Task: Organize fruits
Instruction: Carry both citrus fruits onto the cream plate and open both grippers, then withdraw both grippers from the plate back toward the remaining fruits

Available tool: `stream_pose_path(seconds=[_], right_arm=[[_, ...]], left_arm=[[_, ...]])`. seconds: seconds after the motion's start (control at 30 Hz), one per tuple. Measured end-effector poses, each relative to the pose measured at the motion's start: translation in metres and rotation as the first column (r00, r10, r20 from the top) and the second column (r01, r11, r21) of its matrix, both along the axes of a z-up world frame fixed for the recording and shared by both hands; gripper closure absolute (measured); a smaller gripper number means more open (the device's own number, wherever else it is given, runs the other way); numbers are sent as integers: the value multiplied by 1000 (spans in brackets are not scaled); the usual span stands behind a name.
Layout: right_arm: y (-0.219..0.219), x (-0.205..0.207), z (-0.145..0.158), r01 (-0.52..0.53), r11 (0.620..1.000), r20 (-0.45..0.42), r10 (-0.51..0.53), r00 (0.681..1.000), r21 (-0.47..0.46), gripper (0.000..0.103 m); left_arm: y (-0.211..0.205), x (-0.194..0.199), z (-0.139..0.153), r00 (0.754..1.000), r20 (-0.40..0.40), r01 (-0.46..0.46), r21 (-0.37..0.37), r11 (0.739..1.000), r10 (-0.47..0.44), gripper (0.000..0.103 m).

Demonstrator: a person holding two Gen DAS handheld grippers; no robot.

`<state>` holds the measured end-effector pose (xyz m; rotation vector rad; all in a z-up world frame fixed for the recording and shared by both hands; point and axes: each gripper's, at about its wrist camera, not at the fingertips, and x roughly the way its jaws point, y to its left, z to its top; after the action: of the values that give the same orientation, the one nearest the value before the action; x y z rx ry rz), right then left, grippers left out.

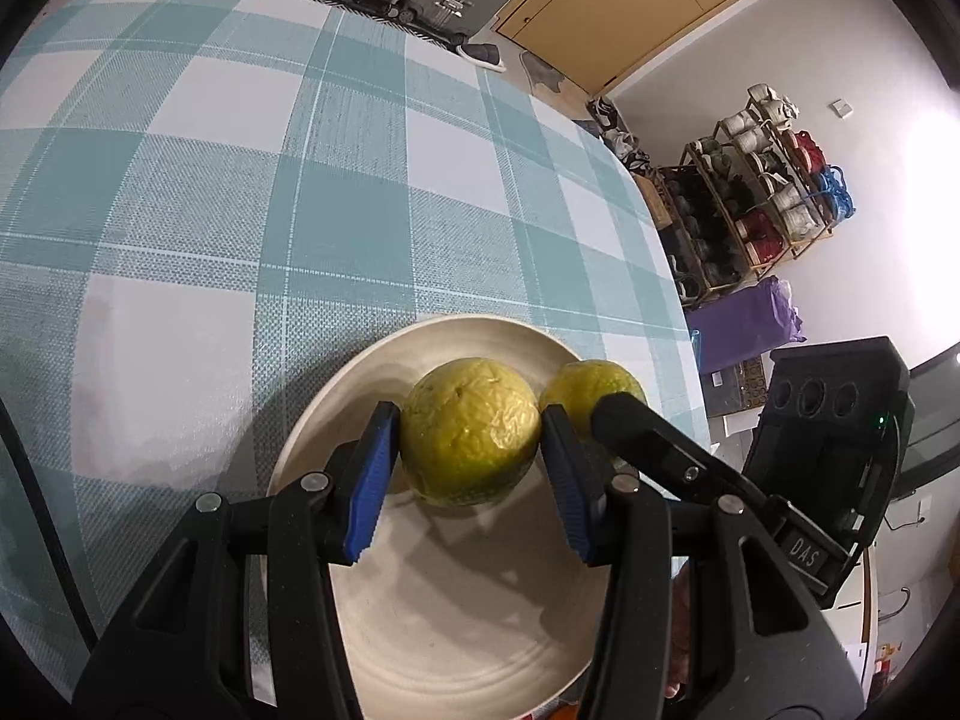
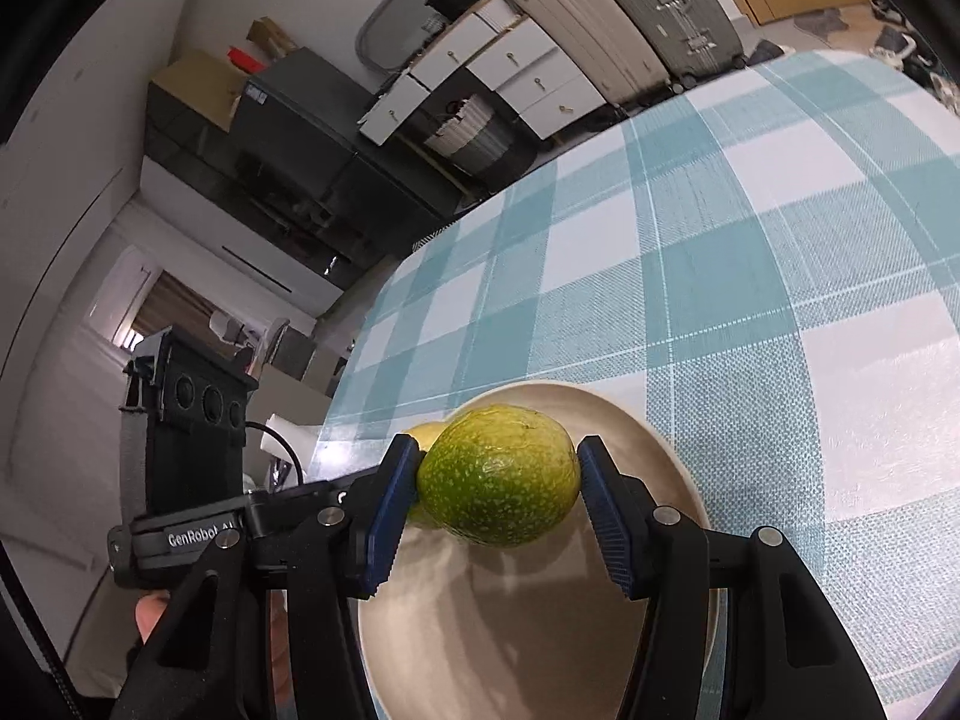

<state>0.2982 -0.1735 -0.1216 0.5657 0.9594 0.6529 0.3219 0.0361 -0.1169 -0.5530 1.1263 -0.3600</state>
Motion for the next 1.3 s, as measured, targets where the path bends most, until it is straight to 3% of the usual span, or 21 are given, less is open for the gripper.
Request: stream_pose_path(seconds=[0.13,0.2,0.3,0.5,0.7,0.87,1.03,1.17,1.3], right_arm=[[1,4,-3,12,1000,-14,-13,1000,-22,45],[-1,5,-3,18,1000,-18,-18,1000,-17,39],[-5,4,0,30,1000,-14,-30,999,2,35],[-14,-8,16,54,999,38,-54,998,2,32],[-15,-23,32,68,995,92,-61,994,-77,30],[-18,-41,42,114,981,137,-92,986,-158,20],[-18,-60,53,112,976,176,-79,981,-189,20],[-16,-77,64,116,966,226,-62,972,-232,11],[-17,-93,75,121,963,260,-56,964,-243,10]], left_arm=[[4,5,-2,999,-13,-39,-8,999,39,57],[6,6,-1,999,-15,-43,-29,999,43,56],[7,3,6,998,-4,-58,-10,998,58,44],[8,-9,20,997,18,-74,22,997,73,40],[3,-31,38,995,72,-85,174,981,73,35],[2,-51,53,990,116,-107,259,960,79,32],[-2,-76,71,981,175,-143,353,925,85,29],[-4,-97,86,970,223,-179,409,895,92,28],[-4,-115,97,961,255,-212,429,878,108,22]])
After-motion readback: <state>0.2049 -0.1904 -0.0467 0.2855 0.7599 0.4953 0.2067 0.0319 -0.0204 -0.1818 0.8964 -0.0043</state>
